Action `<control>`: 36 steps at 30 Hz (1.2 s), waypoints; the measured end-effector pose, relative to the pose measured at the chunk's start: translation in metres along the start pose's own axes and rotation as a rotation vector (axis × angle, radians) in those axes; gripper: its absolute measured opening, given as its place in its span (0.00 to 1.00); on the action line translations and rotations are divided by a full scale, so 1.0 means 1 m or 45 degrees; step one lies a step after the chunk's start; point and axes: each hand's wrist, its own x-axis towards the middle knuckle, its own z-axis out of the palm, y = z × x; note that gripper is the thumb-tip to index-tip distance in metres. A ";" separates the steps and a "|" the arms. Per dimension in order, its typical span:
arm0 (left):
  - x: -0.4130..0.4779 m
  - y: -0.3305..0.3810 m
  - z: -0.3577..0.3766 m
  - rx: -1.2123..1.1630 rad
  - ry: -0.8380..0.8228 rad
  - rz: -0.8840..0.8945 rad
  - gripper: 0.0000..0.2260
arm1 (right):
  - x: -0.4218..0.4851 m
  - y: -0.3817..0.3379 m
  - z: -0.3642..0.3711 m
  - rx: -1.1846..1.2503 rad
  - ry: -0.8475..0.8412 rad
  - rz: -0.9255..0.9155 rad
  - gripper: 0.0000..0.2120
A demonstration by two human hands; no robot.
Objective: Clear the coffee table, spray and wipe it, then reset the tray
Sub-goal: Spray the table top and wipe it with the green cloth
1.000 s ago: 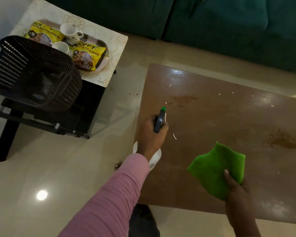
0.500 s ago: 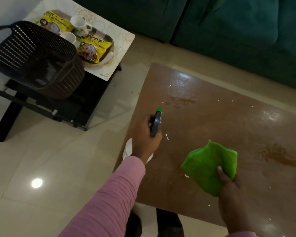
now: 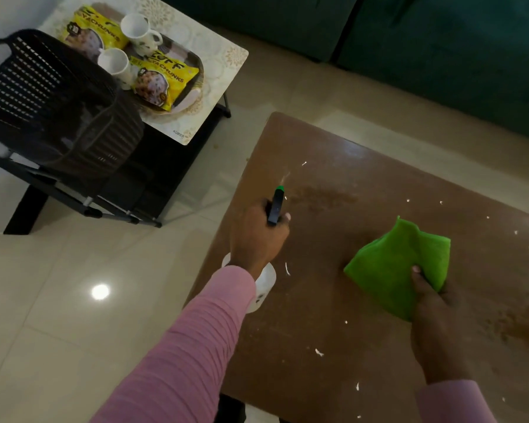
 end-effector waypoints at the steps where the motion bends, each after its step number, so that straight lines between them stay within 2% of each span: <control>1: 0.003 0.001 0.002 0.013 0.000 -0.025 0.10 | 0.008 -0.004 0.003 -0.017 0.034 -0.020 0.22; 6: 0.012 0.001 0.011 0.088 0.001 -0.044 0.07 | 0.040 -0.025 0.025 -0.109 0.205 -0.221 0.04; 9: 0.003 -0.003 0.012 0.027 0.027 -0.014 0.04 | 0.053 -0.033 0.040 -0.287 0.265 -0.374 0.10; 13: -0.023 -0.007 0.004 -0.153 0.111 0.061 0.07 | 0.041 -0.055 0.072 -0.449 0.277 -0.631 0.27; 16: -0.038 -0.007 -0.003 -0.156 0.080 0.101 0.08 | 0.035 -0.062 0.094 -0.660 0.157 -0.738 0.31; 18: -0.038 -0.013 -0.004 -0.139 0.049 0.083 0.05 | 0.037 -0.051 0.109 -0.962 -0.046 -0.706 0.29; 21: -0.033 -0.030 0.002 -0.140 0.071 -0.062 0.01 | 0.038 -0.018 0.137 -1.376 -0.398 -0.701 0.25; 23: -0.031 -0.040 0.003 -0.184 0.155 -0.107 0.04 | 0.038 0.003 0.152 -1.607 -0.432 -0.803 0.23; 25: -0.031 -0.047 0.006 -0.228 0.156 -0.111 0.08 | 0.040 0.014 0.160 -1.581 -0.288 -0.879 0.22; 28: -0.031 -0.049 0.013 -0.232 0.062 -0.063 0.05 | 0.048 0.021 0.157 -1.541 -0.147 -0.997 0.26; 31: -0.033 -0.048 0.020 -0.238 0.030 -0.008 0.04 | 0.064 0.013 0.155 -1.628 -0.122 -1.084 0.22; 36: -0.047 -0.053 0.026 -0.242 0.113 0.122 0.05 | 0.074 -0.015 0.149 -1.581 -0.134 -1.062 0.14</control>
